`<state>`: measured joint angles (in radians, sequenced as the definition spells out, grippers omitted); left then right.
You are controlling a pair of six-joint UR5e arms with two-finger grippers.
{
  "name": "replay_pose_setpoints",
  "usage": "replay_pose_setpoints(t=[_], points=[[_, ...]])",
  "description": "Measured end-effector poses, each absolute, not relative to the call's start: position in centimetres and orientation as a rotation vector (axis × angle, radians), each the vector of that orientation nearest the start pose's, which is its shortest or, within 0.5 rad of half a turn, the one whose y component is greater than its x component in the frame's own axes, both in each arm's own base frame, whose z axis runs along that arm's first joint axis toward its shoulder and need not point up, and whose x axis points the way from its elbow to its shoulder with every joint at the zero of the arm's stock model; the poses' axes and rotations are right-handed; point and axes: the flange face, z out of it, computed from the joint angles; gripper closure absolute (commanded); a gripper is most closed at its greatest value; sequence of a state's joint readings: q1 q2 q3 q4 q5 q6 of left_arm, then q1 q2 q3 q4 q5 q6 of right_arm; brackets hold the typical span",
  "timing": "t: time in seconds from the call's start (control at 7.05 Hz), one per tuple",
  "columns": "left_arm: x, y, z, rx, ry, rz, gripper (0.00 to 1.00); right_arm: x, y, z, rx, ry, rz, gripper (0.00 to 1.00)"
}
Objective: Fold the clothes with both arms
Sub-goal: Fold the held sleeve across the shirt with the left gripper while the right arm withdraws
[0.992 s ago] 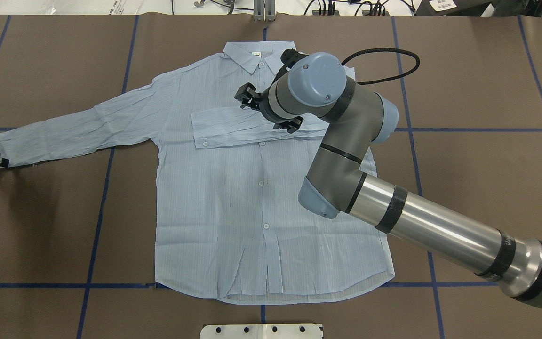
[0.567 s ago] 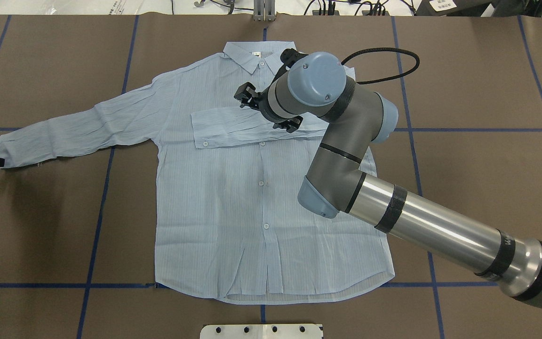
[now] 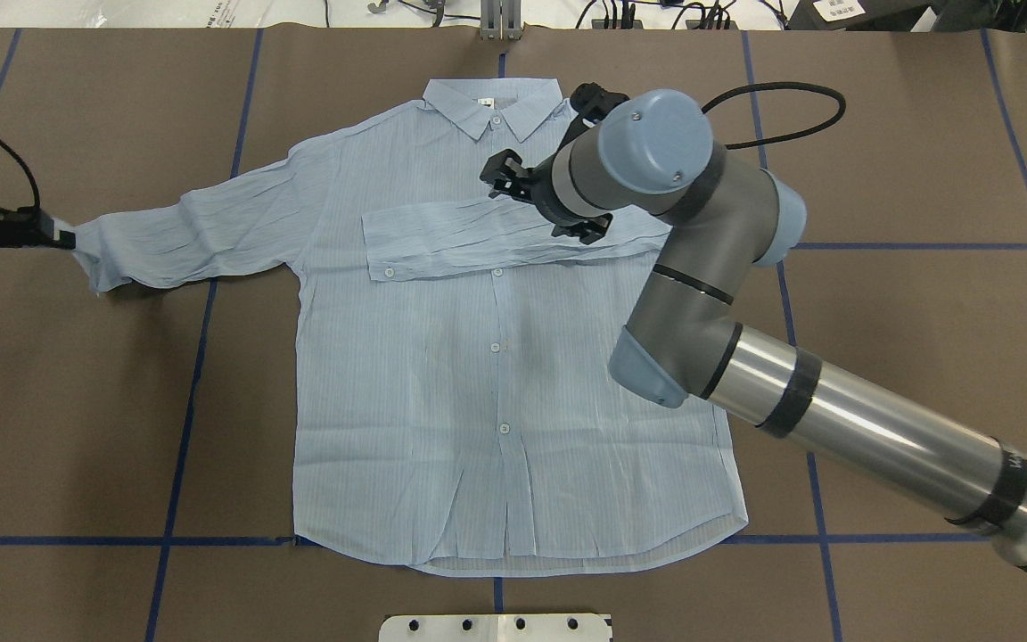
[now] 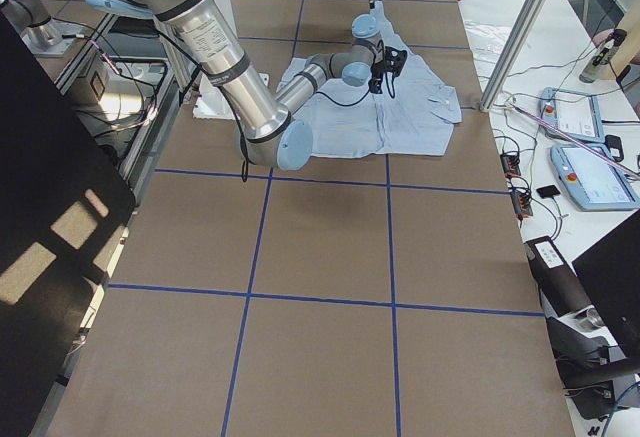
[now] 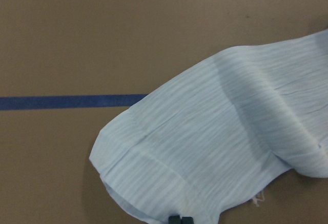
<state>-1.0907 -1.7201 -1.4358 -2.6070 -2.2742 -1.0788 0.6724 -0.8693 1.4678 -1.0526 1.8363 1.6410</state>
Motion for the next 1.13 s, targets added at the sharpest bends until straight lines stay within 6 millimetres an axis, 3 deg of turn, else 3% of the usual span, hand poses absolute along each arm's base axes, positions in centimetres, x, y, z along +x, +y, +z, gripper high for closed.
replay_pose_setpoints(t=[0.14,0.28,0.57,0.85,0.99,1.13], points=[[23.3,-56.5,46.8,0.251,1.215,-0.208,1.00,-46.2,-54.2,25.3,0.113,-1.123,0.476,0.01],[28.6,-58.1,40.4,0.217,1.256,-0.254,1.00,-41.5,-55.0,29.0,0.130,-1.094,0.426,0.01],[42.6,-57.8,26.9,0.158,1.291,-0.365,1.00,-33.2,-56.2,37.5,0.188,-0.992,0.302,0.01],[53.7,-56.7,15.3,0.119,1.339,-0.449,1.00,-28.2,-56.1,43.6,0.220,-0.909,0.213,0.01],[58.0,-55.5,10.9,0.112,1.355,-0.464,0.78,-27.1,-55.8,45.0,0.219,-0.894,0.199,0.01],[60.6,-54.1,9.0,0.111,1.359,-0.465,0.58,-26.7,-55.7,45.5,0.219,-0.889,0.195,0.01]])
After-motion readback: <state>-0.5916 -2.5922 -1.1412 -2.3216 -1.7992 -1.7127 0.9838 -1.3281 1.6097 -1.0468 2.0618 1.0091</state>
